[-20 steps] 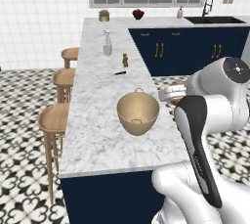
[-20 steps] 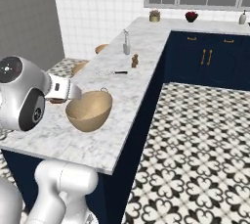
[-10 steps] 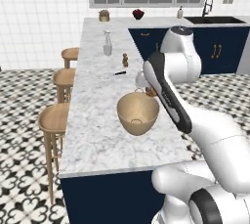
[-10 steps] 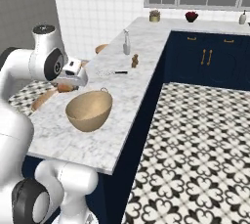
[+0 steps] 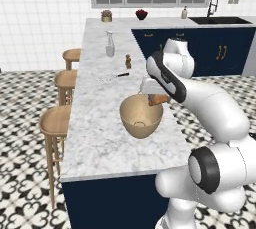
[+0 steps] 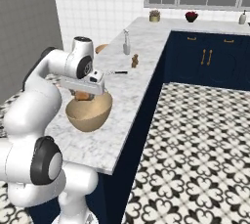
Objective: Open the cabinet, pick up the bread from the cabinet and place it in the basket. Then move the basket to the dining counter.
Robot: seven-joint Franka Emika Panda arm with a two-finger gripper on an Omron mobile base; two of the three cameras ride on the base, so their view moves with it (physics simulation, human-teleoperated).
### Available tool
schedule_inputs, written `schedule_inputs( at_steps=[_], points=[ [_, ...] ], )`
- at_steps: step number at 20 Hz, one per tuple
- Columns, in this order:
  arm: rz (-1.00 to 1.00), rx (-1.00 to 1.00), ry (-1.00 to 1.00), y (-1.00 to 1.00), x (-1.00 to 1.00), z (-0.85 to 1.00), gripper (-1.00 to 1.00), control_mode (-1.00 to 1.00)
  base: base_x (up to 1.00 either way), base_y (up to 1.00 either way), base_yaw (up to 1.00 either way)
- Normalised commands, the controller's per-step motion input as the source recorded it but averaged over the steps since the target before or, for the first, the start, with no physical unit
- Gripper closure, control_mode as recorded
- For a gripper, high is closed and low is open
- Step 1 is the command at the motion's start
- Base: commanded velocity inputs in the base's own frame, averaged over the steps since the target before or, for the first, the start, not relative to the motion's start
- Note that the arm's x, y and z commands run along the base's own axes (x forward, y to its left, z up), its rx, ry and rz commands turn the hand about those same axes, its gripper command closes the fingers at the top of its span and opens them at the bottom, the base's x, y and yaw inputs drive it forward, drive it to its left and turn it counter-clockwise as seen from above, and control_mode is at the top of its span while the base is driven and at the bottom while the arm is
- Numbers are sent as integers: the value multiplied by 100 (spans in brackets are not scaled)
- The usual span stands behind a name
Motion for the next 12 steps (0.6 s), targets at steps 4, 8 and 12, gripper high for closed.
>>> schedule_inputs(
  at_steps=[4,8,12],
  points=[
    [0,1,0,16,48,-37,100,-100,0,0,0],
    [0,0,0,27,15,-25,100,-100,0,0,0],
    [0,0,0,22,26,-27,100,-100,0,0,0]
  ],
)
